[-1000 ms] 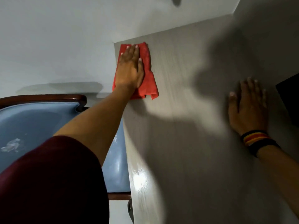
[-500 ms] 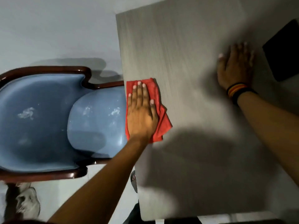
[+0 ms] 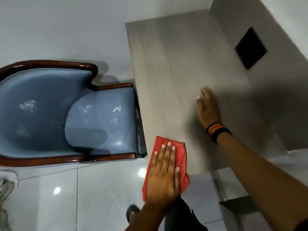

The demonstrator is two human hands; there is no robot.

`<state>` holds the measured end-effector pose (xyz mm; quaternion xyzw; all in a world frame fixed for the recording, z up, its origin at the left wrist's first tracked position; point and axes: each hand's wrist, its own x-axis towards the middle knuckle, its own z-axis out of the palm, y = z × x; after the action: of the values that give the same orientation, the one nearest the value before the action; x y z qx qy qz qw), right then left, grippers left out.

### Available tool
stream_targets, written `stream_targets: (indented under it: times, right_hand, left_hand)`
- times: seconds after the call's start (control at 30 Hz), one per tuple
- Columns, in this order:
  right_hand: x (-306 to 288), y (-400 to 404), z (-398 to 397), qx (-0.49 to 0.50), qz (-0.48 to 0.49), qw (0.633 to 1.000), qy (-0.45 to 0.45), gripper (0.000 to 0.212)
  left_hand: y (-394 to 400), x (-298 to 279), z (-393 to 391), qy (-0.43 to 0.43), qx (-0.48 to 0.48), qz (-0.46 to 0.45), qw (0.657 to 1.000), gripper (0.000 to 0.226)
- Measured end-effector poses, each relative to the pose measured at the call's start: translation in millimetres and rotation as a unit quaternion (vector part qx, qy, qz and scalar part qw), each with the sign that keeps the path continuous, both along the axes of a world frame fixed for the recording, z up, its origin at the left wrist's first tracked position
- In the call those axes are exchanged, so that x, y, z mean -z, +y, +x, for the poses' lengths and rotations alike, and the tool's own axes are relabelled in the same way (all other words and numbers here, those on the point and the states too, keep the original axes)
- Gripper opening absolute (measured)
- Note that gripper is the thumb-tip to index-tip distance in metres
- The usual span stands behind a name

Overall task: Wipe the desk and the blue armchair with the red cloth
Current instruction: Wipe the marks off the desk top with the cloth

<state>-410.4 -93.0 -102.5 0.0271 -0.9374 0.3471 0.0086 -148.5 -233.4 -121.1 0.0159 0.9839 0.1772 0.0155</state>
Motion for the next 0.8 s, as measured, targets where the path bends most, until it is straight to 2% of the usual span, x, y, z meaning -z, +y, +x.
stream_targets:
  times: [0.07,0.1,0.17,0.2,0.23,0.27,0.33,0.37,0.43,0.53,0.6,0.73,0.8]
  right_hand:
    - [-7,-8,42,-0.001,-0.014,0.999,-0.034,0.044]
    - [-12,-13,64,-0.003,-0.017,0.998,-0.057,0.044]
    - [-25,-24,107,-0.022,-0.022,0.995,-0.093,0.046]
    - [-29,-28,126,-0.031,-0.017,0.993,-0.108,0.048]
    - [-35,-33,145,-0.042,-0.002,0.992,-0.117,0.051]
    - [-40,-39,163,-0.053,0.025,0.99,-0.125,0.054]
    - [-48,-53,188,-0.056,0.085,0.983,-0.154,0.062]
    - [-53,-59,194,-0.045,0.103,0.978,-0.178,0.066]
    - [-64,-72,199,-0.005,0.104,0.971,-0.215,0.064]
    - [-78,-88,199,0.041,0.045,0.972,-0.226,0.04]
    - [-82,-106,199,0.044,0.003,0.975,-0.218,0.028]
    - [-77,-169,184,0.041,-0.088,0.981,-0.167,0.028]
    - [-65,-212,168,0.041,-0.121,0.982,-0.142,0.033]
  left_hand:
    - [-6,-4,6,0.007,0.007,0.013,1.0,0.064]
    - [-9,-8,6,0.015,-0.001,0.047,0.999,0.064]
    - [-18,-19,10,0.009,-0.074,0.162,0.984,0.067]
    - [-22,-21,13,-0.01,-0.126,0.225,0.966,0.075]
    - [-28,-22,21,-0.038,-0.178,0.295,0.938,0.086]
    - [-36,-23,29,-0.08,-0.224,0.376,0.896,0.098]
    - [-46,-30,43,-0.196,-0.27,0.53,0.779,0.108]
    - [-48,-35,46,-0.246,-0.274,0.57,0.734,0.101]
    - [-55,-46,52,-0.293,-0.29,0.608,0.678,0.079]
    - [-73,-57,60,-0.31,-0.331,0.65,0.61,0.054]
    - [-100,-68,59,-0.308,-0.333,0.655,0.604,0.043]
    - [-174,-74,34,-0.242,-0.352,0.622,0.656,0.031]
    - [-211,-69,14,-0.22,-0.372,0.606,0.668,0.023]
